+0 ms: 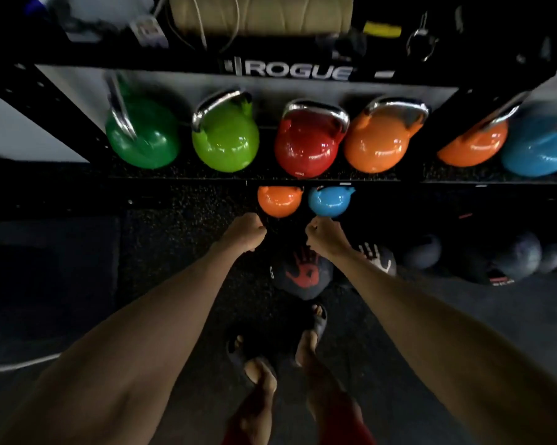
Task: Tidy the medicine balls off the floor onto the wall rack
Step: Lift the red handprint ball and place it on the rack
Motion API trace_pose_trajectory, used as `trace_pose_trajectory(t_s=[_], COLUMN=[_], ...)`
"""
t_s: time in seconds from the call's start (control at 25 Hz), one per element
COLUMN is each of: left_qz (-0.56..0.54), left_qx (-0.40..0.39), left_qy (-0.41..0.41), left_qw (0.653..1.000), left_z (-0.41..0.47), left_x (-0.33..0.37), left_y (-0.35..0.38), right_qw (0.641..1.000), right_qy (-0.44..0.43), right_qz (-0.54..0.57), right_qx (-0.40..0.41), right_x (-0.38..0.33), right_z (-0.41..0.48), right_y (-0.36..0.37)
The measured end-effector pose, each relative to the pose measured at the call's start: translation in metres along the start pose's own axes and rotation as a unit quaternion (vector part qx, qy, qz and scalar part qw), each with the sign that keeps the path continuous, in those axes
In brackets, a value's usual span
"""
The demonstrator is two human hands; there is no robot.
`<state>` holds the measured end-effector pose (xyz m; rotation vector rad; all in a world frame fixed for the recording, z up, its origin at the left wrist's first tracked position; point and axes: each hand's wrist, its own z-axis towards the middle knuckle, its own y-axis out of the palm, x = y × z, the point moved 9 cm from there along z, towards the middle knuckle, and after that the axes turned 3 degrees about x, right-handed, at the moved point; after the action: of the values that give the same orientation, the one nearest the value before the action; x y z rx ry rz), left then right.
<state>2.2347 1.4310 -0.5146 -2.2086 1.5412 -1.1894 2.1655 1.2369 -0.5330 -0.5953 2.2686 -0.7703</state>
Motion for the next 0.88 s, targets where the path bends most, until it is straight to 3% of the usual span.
trace_pose_trajectory(t_s=[0.44,0.56,0.64,0.76,0.88], left_qz=[-0.1,-0.144,-0.157,-0.203,-0.236], left_qx=[-0.058,-0.045,0.004,0.05,0.008], left_qy=[-0.122,-0.152,-0.14,-0.113,-0.099], left_qw=[0.986,0.977,0.978,0.971,0.967], left_z=[0.146,0.181,0.204,0.242,0.268], left_x=[-0.143,-0.169,-0.172,-0.163,-0.152], left_y=[0.231,0.272,0.276,0.286,0.318], right_qw=[0.987,0.95,0.915,0.873,0.835], right_qy=[0.153,0.262,0.314,0.35,0.351], right_qz=[0.052,0.171,0.251,0.34,0.424], right_qx=[-0.023,0.001,0.017,0.01,-0.007], right_x=[0.262,0.316,0.337,0.362,0.36], right_z=[0.113,0.136,0.15,0.175,0.186], right_y=[0.158,0.187,0.197,0.218,0.24])
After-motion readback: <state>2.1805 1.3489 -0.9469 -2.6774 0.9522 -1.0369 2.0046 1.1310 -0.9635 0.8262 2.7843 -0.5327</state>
